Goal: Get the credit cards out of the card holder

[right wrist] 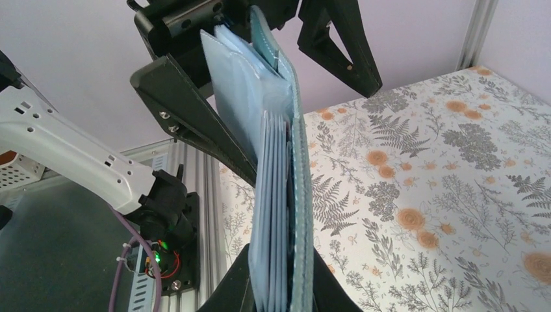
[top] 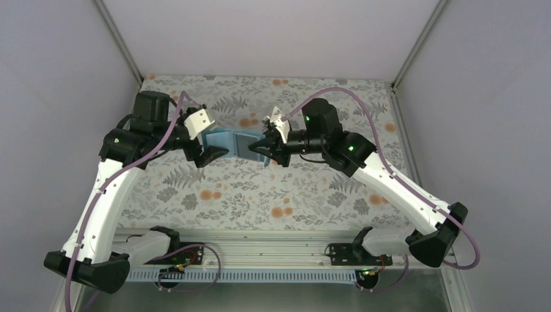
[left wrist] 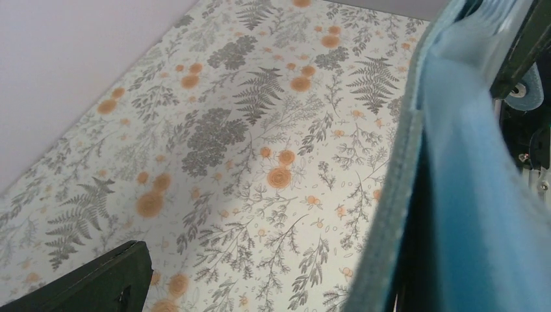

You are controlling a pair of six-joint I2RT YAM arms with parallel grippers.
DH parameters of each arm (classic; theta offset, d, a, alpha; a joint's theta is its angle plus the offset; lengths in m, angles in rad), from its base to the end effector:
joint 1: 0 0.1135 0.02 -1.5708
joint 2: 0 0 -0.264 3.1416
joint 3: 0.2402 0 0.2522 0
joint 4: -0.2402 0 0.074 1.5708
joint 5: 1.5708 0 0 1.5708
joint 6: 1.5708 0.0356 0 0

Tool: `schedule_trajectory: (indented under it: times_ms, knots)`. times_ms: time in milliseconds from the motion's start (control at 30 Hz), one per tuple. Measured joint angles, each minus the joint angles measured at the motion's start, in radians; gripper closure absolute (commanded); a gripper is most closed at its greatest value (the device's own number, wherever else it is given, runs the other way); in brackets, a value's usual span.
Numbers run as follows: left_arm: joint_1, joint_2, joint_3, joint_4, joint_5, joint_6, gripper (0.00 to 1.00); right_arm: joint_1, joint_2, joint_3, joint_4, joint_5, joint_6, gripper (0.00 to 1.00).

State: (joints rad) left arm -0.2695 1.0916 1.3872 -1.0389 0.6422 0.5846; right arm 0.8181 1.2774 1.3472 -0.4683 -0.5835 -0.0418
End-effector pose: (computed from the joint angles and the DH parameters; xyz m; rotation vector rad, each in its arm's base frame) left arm 0.1780 -0.0713 0.4072 1.1903 1.8486 -0.5648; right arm 0.1767 0.2173 0.4029 -1.2074 1.6672 1.0685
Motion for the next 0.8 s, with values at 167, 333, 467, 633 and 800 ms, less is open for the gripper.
schedule_trajectory:
  times_ms: [167,333,467,633,800]
  knots:
    - [0.002,0.0,0.023,-0.015,-0.023,0.001,0.0,-0.009,0.0,0.0,-0.003,-0.002,-0.014,0.96]
    - [0.003,-0.001,0.043,-0.035,-0.052,0.018,0.0,-0.024,-0.003,-0.005,-0.011,-0.023,-0.032,0.96]
    - [0.005,-0.001,0.048,-0.057,-0.047,0.037,0.0,-0.037,-0.003,-0.005,-0.033,-0.055,-0.056,0.96]
    - [0.006,-0.002,0.055,-0.074,-0.023,0.041,0.0,-0.049,-0.004,-0.005,-0.049,-0.094,-0.077,0.96]
    - [0.006,-0.009,0.041,-0.066,0.055,0.032,0.08,-0.058,-0.021,-0.006,-0.053,-0.14,-0.087,0.96]
